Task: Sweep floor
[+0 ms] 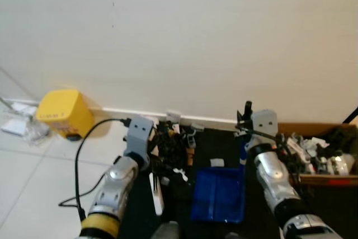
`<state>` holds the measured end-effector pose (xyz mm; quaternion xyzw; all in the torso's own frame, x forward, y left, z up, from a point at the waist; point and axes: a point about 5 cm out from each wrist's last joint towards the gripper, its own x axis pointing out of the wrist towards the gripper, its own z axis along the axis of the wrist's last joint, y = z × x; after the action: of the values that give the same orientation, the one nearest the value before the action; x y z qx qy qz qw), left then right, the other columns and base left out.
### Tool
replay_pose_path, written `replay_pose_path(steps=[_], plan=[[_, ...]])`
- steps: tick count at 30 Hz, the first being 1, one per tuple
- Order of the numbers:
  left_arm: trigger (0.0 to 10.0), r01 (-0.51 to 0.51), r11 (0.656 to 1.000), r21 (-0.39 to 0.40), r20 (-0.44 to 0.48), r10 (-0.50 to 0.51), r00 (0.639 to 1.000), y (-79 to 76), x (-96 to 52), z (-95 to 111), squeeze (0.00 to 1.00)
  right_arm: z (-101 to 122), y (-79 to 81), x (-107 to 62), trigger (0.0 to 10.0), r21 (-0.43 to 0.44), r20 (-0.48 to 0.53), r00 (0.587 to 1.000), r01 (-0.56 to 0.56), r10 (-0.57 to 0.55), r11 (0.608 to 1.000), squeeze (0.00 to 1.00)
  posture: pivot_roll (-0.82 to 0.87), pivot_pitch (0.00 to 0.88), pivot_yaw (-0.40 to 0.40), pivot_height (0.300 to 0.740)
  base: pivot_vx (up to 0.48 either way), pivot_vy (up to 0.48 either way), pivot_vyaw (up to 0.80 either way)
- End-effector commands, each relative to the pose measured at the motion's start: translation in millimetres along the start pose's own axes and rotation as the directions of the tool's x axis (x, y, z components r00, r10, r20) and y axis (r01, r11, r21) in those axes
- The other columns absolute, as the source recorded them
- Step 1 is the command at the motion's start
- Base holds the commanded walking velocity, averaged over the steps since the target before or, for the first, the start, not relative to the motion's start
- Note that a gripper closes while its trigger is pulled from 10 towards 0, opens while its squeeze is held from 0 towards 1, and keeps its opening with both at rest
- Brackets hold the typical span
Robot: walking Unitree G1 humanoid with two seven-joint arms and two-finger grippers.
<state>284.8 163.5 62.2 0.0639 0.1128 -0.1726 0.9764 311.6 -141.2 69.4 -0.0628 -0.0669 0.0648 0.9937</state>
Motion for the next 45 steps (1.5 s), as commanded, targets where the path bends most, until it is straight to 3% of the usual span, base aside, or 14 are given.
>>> replay_pose_path(steps=[1, 10, 21, 45], plan=[[10.0, -0.027, 0.999, 0.019, 0.004, 0.027, 1.0, 6.4, -1.0, 1.5, 0.0, 4.5, 3.5, 1.6, 10.0, 0.007, 0.029, 1.0, -0.007, 0.007, 1.0, 0.0, 0.19, 0.081, 0.053, 0.74, 0.0, 0.0, 0.0], [10.0, -0.022, 0.999, 0.029, -0.003, 0.022, 1.0, 5.8, -1.3, 0.4, 0.0, 4.4, 3.7, 0.9, 10.0, 0.006, 0.031, 1.0, -0.008, 0.008, 1.0, 0.0, 0.19, 0.083, 0.053, 0.74, 0.0, -0.117, 0.0], [10.0, -0.051, 0.999, 0.011, -0.009, 0.051, 0.999, 9.3, -1.1, 0.1, 0.0, 4.4, 3.9, 0.6, 10.0, 0.006, 0.031, 0.999, -0.009, 0.009, 1.0, 0.0, 0.19, 0.085, 0.053, 0.74, 0.304, -0.356, 0.0], [10.0, -0.076, 0.997, 0.008, -0.01, 0.076, 0.997, 12.9, -1.3, -0.3, 0.0, 4.6, 4.7, 0.6, 10.0, 0.007, 0.031, 0.999, -0.01, 0.01, 1.0, 0.0, 0.19, 0.088, 0.053, 0.74, 0.0, 0.0, 0.0]])
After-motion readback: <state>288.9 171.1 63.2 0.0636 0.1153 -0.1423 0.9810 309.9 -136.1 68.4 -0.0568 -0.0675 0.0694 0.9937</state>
